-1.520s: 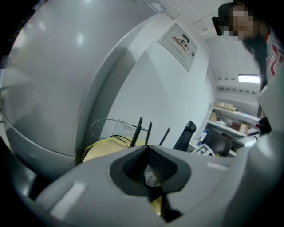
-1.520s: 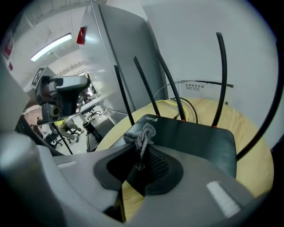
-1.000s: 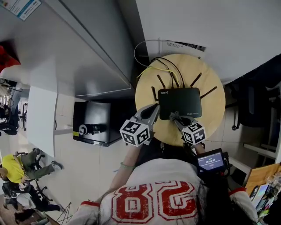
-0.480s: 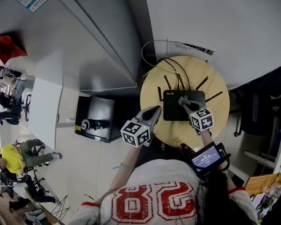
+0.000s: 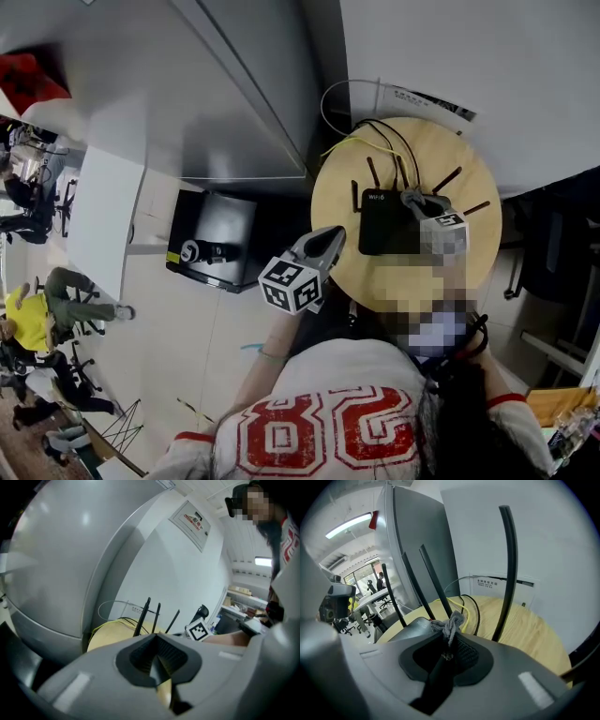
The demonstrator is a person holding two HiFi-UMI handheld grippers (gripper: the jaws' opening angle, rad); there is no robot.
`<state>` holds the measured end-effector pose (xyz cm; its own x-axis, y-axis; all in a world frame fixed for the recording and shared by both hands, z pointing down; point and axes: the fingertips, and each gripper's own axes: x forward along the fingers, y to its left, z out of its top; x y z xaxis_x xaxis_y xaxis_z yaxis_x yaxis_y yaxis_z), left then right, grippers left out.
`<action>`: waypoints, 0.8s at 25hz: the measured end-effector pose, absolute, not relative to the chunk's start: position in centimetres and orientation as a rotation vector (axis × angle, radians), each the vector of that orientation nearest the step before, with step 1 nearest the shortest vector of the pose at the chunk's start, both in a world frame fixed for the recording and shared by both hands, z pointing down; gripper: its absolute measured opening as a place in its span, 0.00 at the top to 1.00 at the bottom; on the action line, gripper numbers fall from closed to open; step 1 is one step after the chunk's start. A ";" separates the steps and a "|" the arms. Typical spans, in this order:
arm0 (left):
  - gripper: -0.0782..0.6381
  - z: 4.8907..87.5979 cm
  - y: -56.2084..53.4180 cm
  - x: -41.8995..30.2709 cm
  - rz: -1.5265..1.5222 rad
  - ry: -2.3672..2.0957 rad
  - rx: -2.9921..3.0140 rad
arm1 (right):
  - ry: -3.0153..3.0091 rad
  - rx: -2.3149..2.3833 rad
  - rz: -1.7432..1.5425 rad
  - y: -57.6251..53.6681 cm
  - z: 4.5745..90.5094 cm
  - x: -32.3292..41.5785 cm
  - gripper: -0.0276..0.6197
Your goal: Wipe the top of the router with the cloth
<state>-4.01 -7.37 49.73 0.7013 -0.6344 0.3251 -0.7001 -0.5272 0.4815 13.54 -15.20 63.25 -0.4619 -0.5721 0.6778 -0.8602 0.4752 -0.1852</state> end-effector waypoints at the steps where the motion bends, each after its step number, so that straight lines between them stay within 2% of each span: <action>1: 0.89 49.7 -7.3 -4.0 0.145 -1.014 2.315 | -2.185 1.178 0.713 -15.0 63.4 13.5 0.87; 20: 0.89 49.6 -7.2 0.5 0.194 -0.843 2.389 | -2.201 1.220 0.846 -6.2 63.7 13.0 0.87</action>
<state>0.45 -7.22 49.59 0.7883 -0.5262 0.3189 -0.6127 -0.6238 0.4852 13.02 -6.22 63.70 -0.4862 -0.5686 0.6636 -0.8667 0.4107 -0.2831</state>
